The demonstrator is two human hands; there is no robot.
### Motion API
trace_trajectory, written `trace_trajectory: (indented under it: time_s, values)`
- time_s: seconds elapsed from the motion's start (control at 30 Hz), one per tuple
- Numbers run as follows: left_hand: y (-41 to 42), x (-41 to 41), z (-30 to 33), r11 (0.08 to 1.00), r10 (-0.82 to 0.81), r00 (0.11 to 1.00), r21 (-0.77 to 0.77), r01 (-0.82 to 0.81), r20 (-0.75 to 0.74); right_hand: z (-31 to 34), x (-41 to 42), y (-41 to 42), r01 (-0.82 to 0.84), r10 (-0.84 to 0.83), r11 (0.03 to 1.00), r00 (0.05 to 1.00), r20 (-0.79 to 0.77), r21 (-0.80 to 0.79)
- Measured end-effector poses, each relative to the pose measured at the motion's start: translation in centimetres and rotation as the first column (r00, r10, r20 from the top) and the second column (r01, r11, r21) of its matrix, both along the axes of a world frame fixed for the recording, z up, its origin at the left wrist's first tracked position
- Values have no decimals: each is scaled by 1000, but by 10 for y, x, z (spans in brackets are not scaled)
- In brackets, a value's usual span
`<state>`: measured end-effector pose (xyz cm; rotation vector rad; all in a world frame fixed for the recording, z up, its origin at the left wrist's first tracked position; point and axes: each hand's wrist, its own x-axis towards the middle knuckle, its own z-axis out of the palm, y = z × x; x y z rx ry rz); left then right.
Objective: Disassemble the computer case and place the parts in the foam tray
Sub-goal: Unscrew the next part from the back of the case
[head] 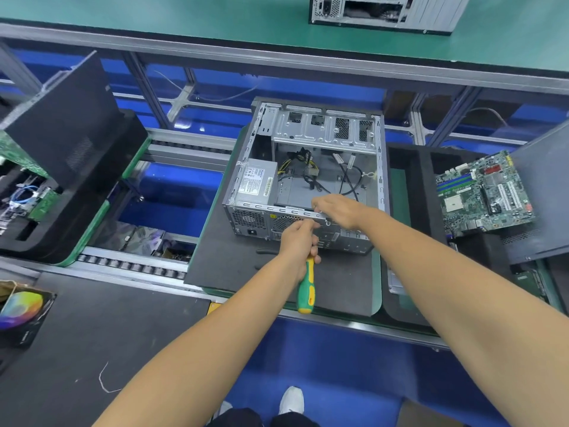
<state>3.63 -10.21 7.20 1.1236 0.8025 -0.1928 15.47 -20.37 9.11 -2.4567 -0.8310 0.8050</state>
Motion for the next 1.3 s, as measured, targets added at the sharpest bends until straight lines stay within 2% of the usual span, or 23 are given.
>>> trace_trajectory:
  time_s: [0.27,0.4,0.5,0.6,0.7,0.73,0.77,0.8,0.83,0.87,0.9,0.93,1.0,1.1,1.17,1.23,1.3]
  values:
    - [-12,3,10,996,16,999,-83,-20,-51,2,-2,1,13,-13,1000,1000,-3,1]
    - [-6,-16,7,991,-33,999,-126,33,4,1,-4,-1,43,-43,999,999,-2,14]
    - [4,-29,6,993,-92,994,-67,97,67,0,3,-4,122,-122,991,992,-14,59]
    - [15,-34,10,984,-175,977,51,170,119,-5,9,-6,307,-286,939,948,-141,158]
    - [23,-32,20,964,-227,962,175,200,153,-6,9,-5,398,-369,868,917,-148,297]
    - [26,-31,25,949,-252,954,233,212,160,-2,7,-4,469,-438,798,883,-170,379]
    - [28,-30,31,927,-284,944,299,226,169,4,6,-3,577,-534,674,812,-234,462]
    - [31,-30,37,895,-322,930,376,239,176,9,5,-2,711,-619,475,689,-376,519]
    - [34,-30,43,850,-365,912,466,245,185,14,1,-1,817,-619,228,541,-569,529]
    - [35,-30,47,794,-410,890,559,240,199,19,-5,0,867,-533,17,429,-730,498]
    - [36,-31,51,729,-458,863,646,227,213,23,-15,3,883,-404,-138,363,-840,448]
    - [35,-32,55,659,-513,830,720,218,219,26,-28,8,888,-282,-233,328,-902,396]
    - [32,-36,65,464,-651,743,856,229,154,26,-53,21,903,-75,-330,264,-962,274]
    - [28,-42,73,128,-785,619,970,207,-28,19,-92,35,944,106,-315,140,-984,100]
    - [25,-47,73,-55,-808,568,980,192,-157,15,-113,42,945,256,-327,111,-960,22]
    - [22,-53,72,-140,-778,579,966,216,-243,13,-127,48,927,400,-370,91,-912,-69]
    - [21,-58,70,-187,-730,607,946,266,-314,12,-137,52,918,446,-378,70,-892,-117]
